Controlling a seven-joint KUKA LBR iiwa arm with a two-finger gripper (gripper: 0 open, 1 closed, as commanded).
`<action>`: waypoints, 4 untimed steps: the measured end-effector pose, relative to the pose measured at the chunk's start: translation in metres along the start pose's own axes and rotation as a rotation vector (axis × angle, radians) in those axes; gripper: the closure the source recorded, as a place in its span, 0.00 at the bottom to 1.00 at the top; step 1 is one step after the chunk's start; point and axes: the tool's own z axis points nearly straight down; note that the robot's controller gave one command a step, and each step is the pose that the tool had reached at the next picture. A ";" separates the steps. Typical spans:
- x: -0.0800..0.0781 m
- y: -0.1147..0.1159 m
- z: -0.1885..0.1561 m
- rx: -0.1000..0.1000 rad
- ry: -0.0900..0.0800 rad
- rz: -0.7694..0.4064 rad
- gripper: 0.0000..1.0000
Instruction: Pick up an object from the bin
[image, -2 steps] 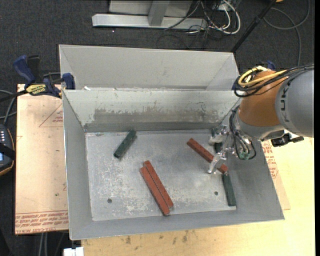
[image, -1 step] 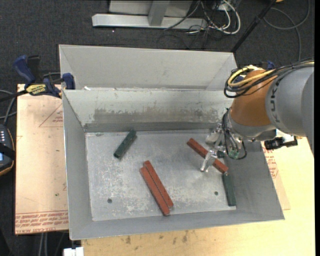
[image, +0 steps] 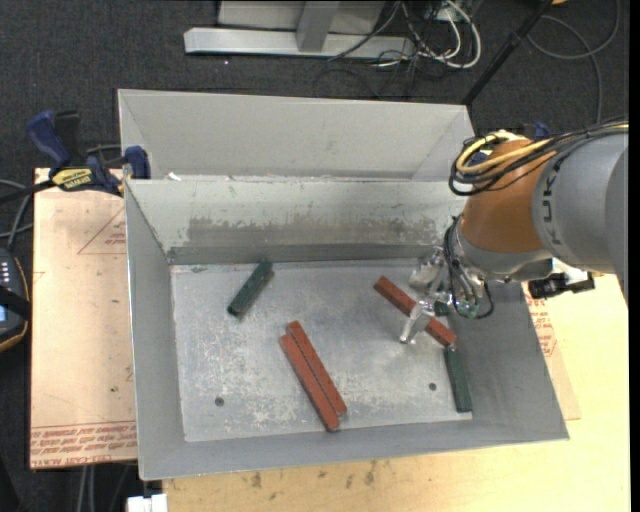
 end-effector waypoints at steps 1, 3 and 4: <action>-0.002 0.001 -0.003 0.000 0.010 0.015 1.00; -0.001 0.001 -0.006 0.001 0.012 0.015 1.00; -0.001 0.002 -0.014 0.001 0.014 0.013 1.00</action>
Offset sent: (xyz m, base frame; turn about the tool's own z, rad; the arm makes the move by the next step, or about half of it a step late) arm 0.0000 0.0000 0.0000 0.0000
